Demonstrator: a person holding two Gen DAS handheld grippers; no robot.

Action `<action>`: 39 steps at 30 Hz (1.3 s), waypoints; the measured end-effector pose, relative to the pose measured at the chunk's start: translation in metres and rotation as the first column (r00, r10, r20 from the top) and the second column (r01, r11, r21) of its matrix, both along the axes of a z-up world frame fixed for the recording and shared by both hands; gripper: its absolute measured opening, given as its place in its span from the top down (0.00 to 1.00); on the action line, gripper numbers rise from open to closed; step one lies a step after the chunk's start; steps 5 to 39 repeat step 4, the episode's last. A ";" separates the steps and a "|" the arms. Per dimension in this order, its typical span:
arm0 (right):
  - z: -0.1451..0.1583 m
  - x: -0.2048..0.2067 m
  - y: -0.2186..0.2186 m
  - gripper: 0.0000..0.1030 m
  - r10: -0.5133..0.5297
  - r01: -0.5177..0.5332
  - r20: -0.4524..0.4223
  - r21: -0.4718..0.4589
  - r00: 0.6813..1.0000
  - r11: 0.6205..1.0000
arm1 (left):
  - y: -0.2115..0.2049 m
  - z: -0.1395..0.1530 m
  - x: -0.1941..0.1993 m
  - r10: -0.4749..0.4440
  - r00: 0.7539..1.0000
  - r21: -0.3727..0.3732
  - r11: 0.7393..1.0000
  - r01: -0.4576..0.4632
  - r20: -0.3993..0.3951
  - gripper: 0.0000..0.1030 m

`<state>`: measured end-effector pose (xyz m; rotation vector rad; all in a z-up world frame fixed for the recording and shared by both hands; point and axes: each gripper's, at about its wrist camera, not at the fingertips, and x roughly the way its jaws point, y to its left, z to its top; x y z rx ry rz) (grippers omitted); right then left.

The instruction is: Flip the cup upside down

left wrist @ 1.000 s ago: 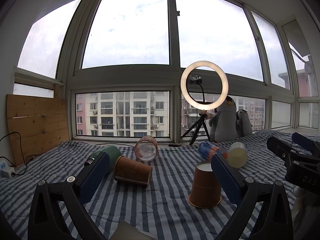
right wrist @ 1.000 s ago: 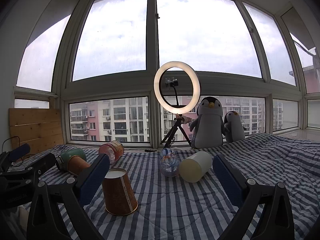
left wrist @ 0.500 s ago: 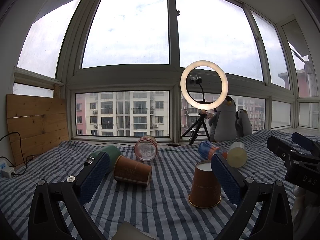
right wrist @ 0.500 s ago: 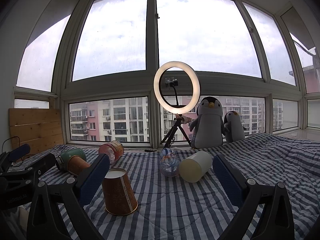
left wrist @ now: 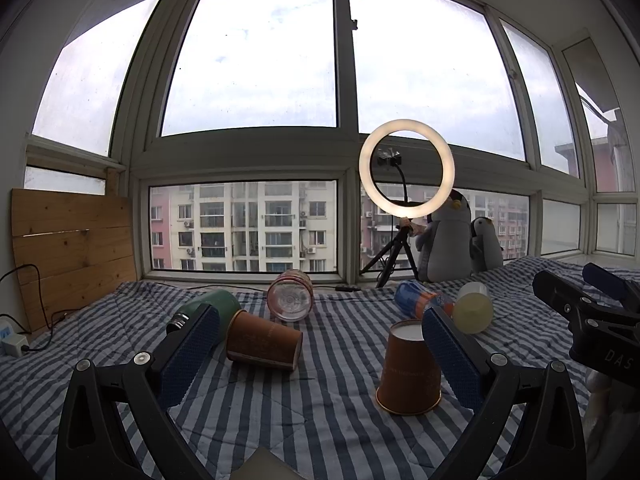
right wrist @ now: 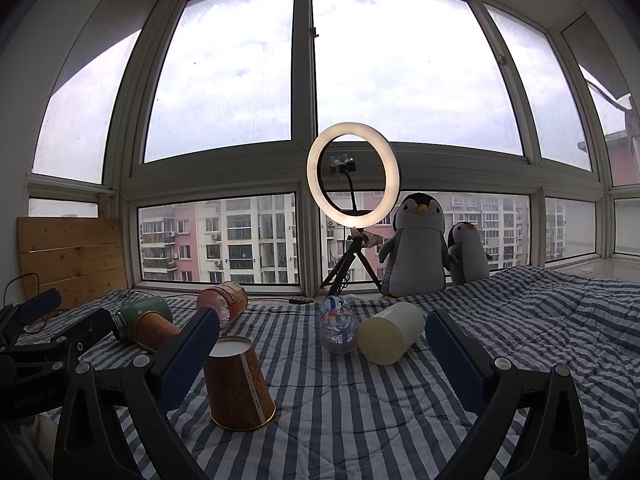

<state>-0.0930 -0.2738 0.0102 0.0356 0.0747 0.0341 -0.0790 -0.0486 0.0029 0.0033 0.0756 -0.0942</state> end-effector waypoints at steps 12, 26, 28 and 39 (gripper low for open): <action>0.000 0.000 0.000 0.01 0.000 0.000 0.000 0.000 1.000 1.000 | 0.003 0.000 0.000 0.002 1.000 -0.007 1.000 -0.002 -0.002 0.00; 0.000 0.000 0.000 0.01 0.000 0.000 0.000 0.000 1.000 1.000 | 0.003 0.000 0.000 0.002 1.000 -0.007 1.000 -0.002 -0.002 0.00; 0.000 0.000 0.000 0.01 0.000 0.000 0.000 0.000 1.000 1.000 | 0.003 0.000 0.000 0.002 1.000 -0.007 1.000 -0.002 -0.002 0.00; 0.000 0.000 0.000 0.01 0.000 0.000 0.000 0.000 1.000 1.000 | 0.003 0.000 0.000 0.002 1.000 -0.007 1.000 -0.002 -0.002 0.00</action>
